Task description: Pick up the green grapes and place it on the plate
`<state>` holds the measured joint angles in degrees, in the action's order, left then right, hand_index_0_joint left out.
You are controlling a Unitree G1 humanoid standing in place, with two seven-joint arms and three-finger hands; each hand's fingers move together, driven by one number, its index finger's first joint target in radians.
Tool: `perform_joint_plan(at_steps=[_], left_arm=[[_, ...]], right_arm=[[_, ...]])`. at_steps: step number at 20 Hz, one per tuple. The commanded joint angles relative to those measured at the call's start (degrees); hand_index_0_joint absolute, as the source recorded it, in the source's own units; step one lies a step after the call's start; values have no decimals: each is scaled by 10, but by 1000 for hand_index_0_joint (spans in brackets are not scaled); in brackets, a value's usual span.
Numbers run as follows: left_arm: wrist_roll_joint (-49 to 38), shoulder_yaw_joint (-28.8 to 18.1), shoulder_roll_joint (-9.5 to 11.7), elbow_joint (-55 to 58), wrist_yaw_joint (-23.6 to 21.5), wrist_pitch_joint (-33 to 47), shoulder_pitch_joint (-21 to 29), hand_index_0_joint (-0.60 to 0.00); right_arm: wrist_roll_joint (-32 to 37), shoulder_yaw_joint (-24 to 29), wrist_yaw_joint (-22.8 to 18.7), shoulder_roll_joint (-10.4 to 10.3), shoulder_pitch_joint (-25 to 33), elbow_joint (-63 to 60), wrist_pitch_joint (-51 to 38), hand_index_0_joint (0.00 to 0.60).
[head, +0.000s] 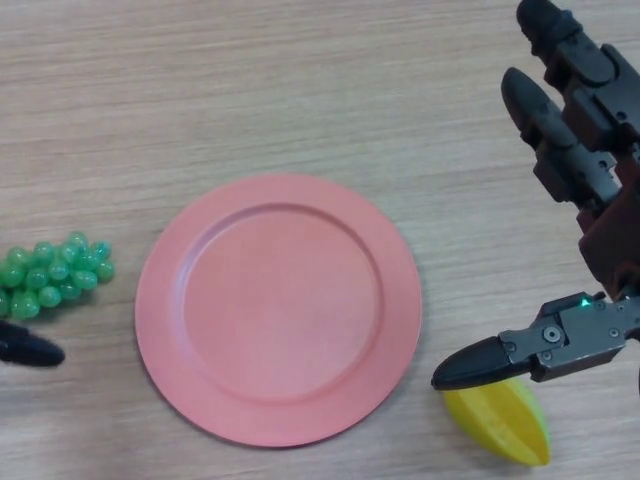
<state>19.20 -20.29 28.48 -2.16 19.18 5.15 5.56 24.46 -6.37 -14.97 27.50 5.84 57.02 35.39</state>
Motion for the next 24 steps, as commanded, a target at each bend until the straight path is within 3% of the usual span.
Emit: perform_joint_plan(at_steps=[1, 7, 8, 11, 12, 13, 17, 18, 19, 21, 24], left_arm=[[23, -29, 47, -9, 5, 65, 20, 0], [104, 22, 57, -108, -51, 109, 47, 0], [107, 23, 58, -110, -52, 110, 47, -49], [166, 23, 74, -137, -87, 154, 44, -449], [203, 23, 83, -155, -115, 180, 43, -549], [239, 24, 93, -179, -152, 205, 46, -600], [233, 9, 100, -170, -158, 227, 35, -600], [208, 0, 94, -159, -147, 218, 34, -600], [142, -16, 75, -125, -110, 182, 30, -600], [62, -39, 61, -52, -51, 125, 14, -600], [-3, -71, 41, 61, -20, 22, 6, -600]], right_arm=[[-11, 53, -7, 14, 8, 30, -63, 0], [-14, 69, 5, 9, 5, 30, -59, 0], [-15, 69, 5, 9, 6, 30, -59, 0], [-21, 66, 6, 7, 7, 30, -59, 0], [-24, 67, 9, 4, 6, 30, -58, 0], [-27, 69, 13, 1, 4, 30, -54, 0], [-29, 64, 8, 1, 4, 30, -49, 0], [-28, 65, 8, 0, 4, 30, -48, 0], [-24, 66, 7, -1, 4, 30, -47, 0], [-21, 64, 3, 3, 2, 30, -51, 0], [-13, 61, -8, 12, 2, 30, -53, 0]])
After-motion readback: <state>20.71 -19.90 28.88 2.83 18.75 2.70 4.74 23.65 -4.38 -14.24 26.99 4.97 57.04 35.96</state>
